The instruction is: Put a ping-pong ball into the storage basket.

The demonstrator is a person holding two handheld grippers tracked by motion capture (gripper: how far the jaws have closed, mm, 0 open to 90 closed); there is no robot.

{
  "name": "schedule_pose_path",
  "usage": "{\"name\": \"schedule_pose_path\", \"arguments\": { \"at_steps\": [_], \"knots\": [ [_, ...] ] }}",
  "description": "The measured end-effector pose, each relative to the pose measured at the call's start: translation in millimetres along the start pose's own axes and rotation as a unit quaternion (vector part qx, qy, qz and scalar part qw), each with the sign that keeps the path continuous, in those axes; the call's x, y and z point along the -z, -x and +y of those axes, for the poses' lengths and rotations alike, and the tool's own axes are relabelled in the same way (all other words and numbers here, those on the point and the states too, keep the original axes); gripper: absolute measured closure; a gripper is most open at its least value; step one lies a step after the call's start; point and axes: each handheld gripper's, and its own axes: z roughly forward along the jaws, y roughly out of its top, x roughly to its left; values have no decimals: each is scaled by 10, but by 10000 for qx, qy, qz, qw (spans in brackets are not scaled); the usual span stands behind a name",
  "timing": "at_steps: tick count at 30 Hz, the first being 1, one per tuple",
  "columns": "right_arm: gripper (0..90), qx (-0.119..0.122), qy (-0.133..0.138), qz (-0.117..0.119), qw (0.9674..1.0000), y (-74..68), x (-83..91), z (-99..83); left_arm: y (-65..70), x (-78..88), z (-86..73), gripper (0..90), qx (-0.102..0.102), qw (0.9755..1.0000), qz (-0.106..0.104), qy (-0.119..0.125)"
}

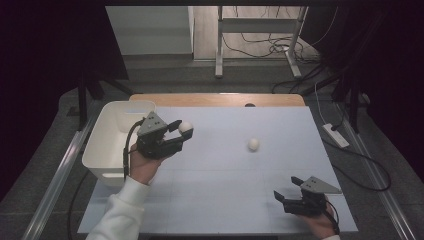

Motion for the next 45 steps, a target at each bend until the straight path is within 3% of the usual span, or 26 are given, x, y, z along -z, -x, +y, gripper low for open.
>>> {"name": "schedule_pose_path", "arguments": {
  "at_steps": [13, 45],
  "knots": [
    [150, 4, -1, -5, 10000, 0, -1, 0, -25, -7, -4, 507, 16, 10000, 42, -17],
    [150, 3, -1, -13, 10000, -1, -1, -1, -223, 59, -45, 506, 168, 9991, 375, -53]
  ]
}}
